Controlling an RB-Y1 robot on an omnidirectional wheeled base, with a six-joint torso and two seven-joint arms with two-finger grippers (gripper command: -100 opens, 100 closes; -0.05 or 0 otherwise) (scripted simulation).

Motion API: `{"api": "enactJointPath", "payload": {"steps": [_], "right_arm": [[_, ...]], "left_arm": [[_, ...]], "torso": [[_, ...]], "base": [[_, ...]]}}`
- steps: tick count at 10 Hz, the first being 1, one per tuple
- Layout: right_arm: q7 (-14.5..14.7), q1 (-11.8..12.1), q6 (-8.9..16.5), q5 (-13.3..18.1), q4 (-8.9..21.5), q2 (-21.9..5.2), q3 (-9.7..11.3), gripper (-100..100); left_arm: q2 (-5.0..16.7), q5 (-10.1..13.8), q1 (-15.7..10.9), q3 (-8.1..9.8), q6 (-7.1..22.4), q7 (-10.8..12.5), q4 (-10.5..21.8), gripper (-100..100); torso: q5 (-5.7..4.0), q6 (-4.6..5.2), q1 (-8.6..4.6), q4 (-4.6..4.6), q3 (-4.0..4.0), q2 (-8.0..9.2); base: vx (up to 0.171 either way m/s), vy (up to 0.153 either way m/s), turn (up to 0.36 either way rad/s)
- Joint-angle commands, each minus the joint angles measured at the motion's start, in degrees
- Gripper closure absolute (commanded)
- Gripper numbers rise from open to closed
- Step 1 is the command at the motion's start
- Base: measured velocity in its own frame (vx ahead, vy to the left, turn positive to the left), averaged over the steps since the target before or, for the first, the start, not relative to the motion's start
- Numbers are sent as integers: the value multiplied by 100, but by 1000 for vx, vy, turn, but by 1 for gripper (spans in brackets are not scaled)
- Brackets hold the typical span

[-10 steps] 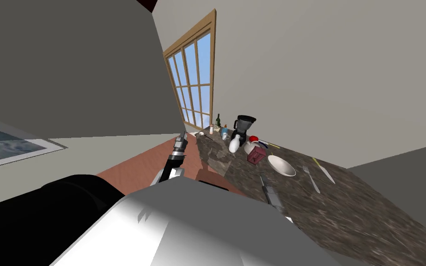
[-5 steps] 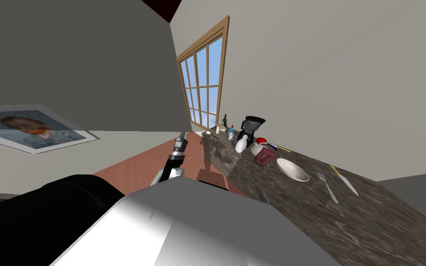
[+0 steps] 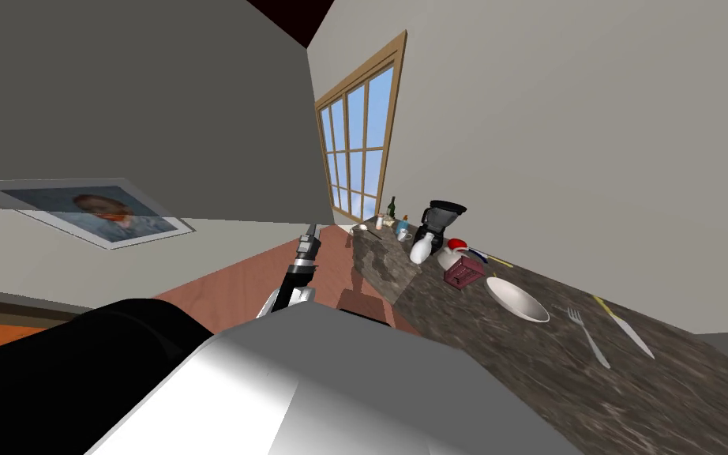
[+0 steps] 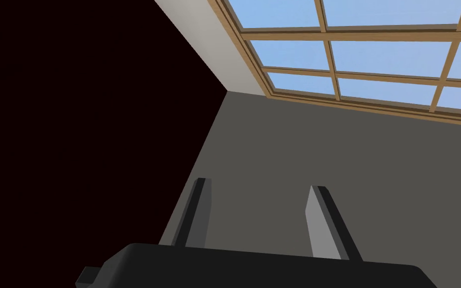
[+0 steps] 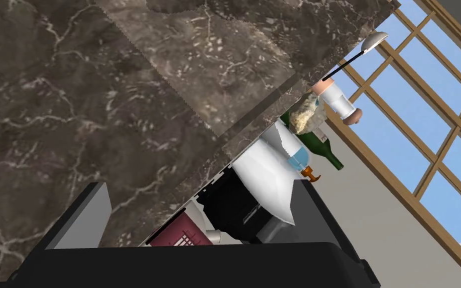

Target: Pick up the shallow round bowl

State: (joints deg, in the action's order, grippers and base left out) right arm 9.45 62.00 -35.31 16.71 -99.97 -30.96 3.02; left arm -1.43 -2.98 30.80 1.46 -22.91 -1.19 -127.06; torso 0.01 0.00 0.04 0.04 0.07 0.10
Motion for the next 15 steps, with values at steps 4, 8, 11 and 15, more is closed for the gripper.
{"api": "enactJointPath", "payload": {"steps": [4,8,11,15], "right_arm": [[46,372,39,249,648,-715,120,-100],[71,474,52,339,1094,-1155,178,-100],[110,632,98,493,1610,-1711,294,-100],[123,686,130,555,2003,-2113,351,-100]], "left_arm": [[0,0,1,1,0,0,0,0],[0,0,0,1,0,0,0,0],[0,0,1,1,0,0,0,0],[1,0,1,1,0,0,0,0]], "torso": [[0,2,-5,-1,-5,-8],[-2,0,-13,-2,-7,-12],[0,3,-6,-4,-11,-19],[-2,-1,-14,-4,-12,-22]], "base": [[-1,57,116],[10,31,73],[35,53,104],[33,27,69]]}}
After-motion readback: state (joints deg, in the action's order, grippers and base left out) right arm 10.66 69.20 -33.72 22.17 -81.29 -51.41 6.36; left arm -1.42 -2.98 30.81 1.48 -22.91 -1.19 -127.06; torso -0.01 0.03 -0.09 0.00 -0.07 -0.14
